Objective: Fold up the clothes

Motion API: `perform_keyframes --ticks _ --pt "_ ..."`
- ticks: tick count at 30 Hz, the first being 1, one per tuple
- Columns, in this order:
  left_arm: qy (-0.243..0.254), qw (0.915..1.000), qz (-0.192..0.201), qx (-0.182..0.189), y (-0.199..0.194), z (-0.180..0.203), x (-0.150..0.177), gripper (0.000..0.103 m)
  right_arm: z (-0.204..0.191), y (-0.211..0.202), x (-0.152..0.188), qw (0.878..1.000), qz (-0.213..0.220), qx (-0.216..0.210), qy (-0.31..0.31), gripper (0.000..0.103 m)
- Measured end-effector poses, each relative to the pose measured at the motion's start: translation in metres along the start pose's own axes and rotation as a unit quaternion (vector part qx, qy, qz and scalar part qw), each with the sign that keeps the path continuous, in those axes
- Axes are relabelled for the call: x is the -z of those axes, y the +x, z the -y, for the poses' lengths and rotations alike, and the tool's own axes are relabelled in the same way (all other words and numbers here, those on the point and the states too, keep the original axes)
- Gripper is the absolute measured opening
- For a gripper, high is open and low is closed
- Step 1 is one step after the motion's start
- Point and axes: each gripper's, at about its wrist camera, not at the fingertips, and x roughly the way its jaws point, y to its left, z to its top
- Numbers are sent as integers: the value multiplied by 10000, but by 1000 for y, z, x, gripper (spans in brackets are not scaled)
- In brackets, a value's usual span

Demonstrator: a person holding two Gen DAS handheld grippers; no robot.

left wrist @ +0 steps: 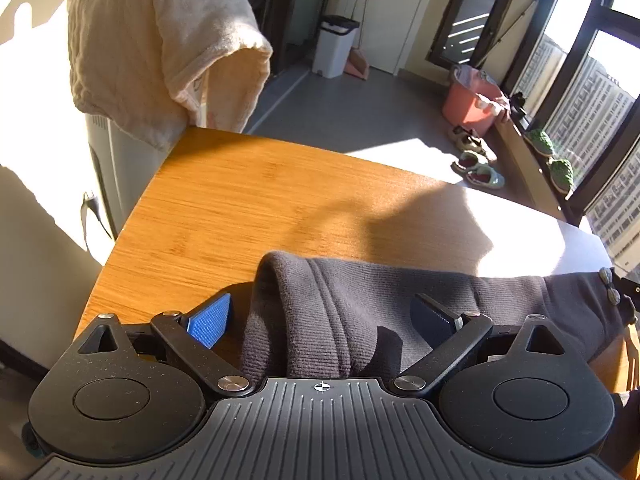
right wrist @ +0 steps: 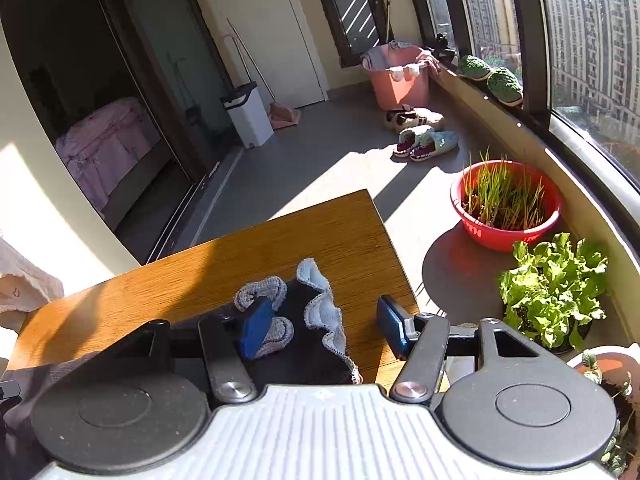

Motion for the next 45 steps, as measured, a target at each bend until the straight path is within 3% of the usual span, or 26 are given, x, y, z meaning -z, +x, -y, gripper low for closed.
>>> perform_keyframes --ticks 2,3,5,7,10,13,16,19,22,24,28,31,32,33,34,35,38,41,45 --pt "150 9998 81 -31 -1 5 2 79 -10 5 -2 9997 -52 -160 -196 58" --pt "193 9998 97 -53 -1 7 2 75 -15 7 -3 9991 -98 -294 -290 35" --pt "214 9995 219 34 -13 7 0 48 -30 5 -5 9980 -53 -352 -531 8" --pt "188 9988 406 215 -33 3 -1 44 -38 -14 -7 9971 203 -361 -637 6" --pt "203 9959 722 499 -72 -3 5 41 -32 -76 -2 9913 856 -645 -762 6" --pt "346 9910 1017 799 -125 -10 35 41 -17 -129 24 9859 1133 -565 -1092 6" --pt "525 9902 905 929 -153 -13 78 41 -2 -160 59 9832 1064 -140 -1478 7" --pt "570 9912 765 923 -169 -17 109 42 19 -182 83 9870 1014 130 -1240 8" --pt "517 9911 788 937 -180 -21 119 54 39 -198 94 9912 1031 188 -813 16" --pt "500 9904 844 973 -183 -16 117 61 46 -203 96 9934 992 50 -579 27" --pt "537 9889 834 1103 -174 1 112 77 51 -199 101 9958 822 -265 -305 39" --pt "614 9882 661 1240 -155 18 114 79 45 -180 109 9974 595 -383 -164 51" --pt "598 9873 581 1355 -147 23 116 80 44 -172 110 9979 491 -417 -109 51" --pt "542 9856 484 1524 -138 28 118 81 41 -163 112 9981 360 -492 -54 44" --pt "488 9839 392 1677 -130 33 120 83 37 -156 112 9980 241 -584 -33 33" --pt "446 9834 322 1732 -124 36 122 85 33 -151 112 9976 179 -671 -37 13" --pt "416 9868 109 1560 -107 41 127 85 19 -168 107 9954 469 -785 -272 12" --pt "450 9872 145 1525 -104 35 130 84 14 -188 99 9930 665 -864 -463 12" --pt "322 9884 212 1468 -105 23 130 82 24 -180 119 9971 175 -418 -614 14"
